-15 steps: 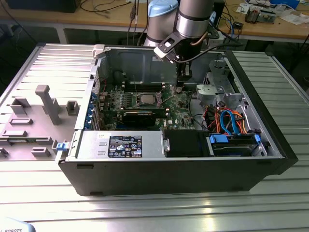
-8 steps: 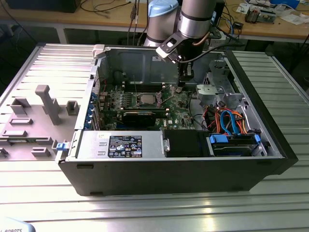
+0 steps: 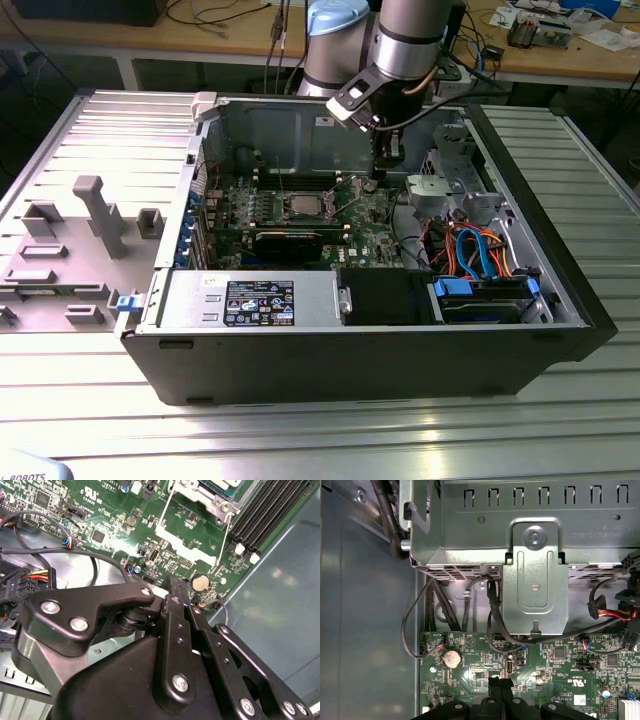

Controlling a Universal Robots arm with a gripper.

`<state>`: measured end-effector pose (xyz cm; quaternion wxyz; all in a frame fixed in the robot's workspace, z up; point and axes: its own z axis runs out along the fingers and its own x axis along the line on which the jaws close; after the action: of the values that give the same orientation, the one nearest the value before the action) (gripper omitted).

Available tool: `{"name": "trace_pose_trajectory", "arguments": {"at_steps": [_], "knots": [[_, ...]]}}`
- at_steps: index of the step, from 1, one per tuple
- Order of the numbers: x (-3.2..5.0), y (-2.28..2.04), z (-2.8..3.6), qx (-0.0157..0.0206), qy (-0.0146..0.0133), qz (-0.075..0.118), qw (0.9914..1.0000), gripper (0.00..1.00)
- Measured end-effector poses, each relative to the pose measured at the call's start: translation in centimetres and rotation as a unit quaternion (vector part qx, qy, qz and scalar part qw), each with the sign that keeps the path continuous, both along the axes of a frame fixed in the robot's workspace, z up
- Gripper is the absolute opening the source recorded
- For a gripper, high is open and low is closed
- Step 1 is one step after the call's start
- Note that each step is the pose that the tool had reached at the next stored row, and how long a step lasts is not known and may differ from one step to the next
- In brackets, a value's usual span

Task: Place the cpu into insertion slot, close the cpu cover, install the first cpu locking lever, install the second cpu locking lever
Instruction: 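Close the cpu cover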

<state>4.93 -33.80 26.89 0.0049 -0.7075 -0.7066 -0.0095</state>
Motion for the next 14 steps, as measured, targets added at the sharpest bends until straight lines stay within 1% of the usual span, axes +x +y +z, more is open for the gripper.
{"name": "trace_pose_trajectory", "arguments": {"at_steps": [5, 8, 12, 14], "knots": [[0.31, 0.02, -0.19, 0.0, 0.0, 0.0, 1.0, 0.11], [0.52, 0.01, -0.44, -0.0001, 0.0, 0.0, 1.0, 0.11], [0.49, 0.02, -1.06, -0.0001, 0.0, 0.001, 1.0, 0.11], [0.24, 0.01, -1.33, 0.0, -0.0001, 0.003, 0.99999, 0.11]]}}
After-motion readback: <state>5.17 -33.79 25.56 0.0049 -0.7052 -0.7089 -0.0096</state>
